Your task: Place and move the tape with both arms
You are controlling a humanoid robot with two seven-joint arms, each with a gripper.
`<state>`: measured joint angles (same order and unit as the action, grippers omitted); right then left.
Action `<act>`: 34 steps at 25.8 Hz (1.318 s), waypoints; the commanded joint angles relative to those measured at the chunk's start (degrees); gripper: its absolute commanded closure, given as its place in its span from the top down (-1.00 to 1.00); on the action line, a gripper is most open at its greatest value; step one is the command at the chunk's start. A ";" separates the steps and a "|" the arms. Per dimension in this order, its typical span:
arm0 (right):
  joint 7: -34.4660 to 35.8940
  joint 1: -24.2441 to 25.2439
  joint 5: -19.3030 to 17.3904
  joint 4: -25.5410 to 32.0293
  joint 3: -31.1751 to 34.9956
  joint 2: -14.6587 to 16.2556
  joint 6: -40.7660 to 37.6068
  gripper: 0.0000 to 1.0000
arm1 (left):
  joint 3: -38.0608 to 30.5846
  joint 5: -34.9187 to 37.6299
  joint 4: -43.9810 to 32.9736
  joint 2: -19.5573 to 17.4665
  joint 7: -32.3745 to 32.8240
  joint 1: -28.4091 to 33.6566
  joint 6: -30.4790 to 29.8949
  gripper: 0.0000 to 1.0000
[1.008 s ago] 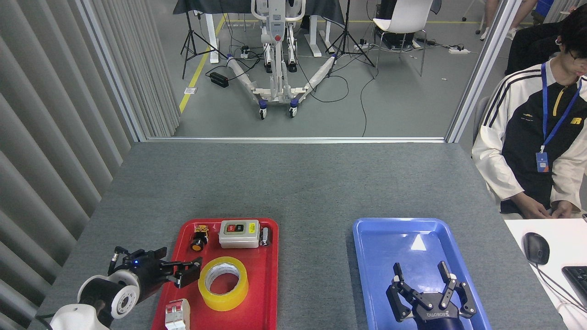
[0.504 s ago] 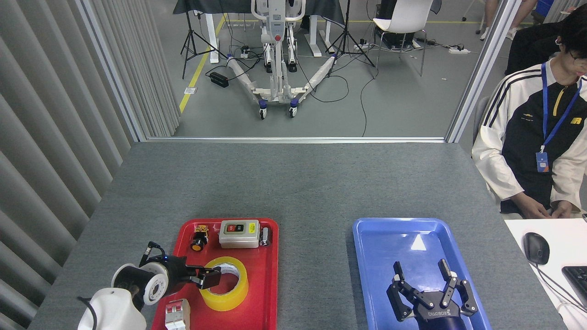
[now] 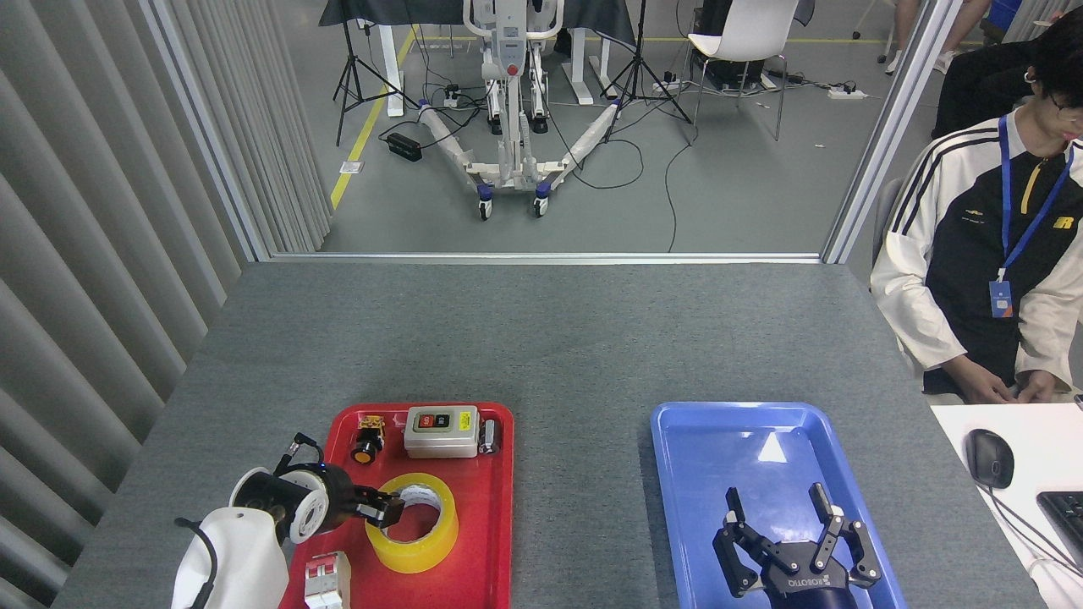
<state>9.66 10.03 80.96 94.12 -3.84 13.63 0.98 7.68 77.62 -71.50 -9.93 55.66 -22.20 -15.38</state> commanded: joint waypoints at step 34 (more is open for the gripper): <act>7.56 0.43 7.46 -0.43 -0.20 2.63 -10.38 1.00 | -17.17 -50.28 10.06 16.08 4.37 0.49 -29.62 -1.00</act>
<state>13.04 10.33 83.45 93.75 -4.00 15.11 -6.82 -8.40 31.87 -62.97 2.08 60.77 -24.34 -44.19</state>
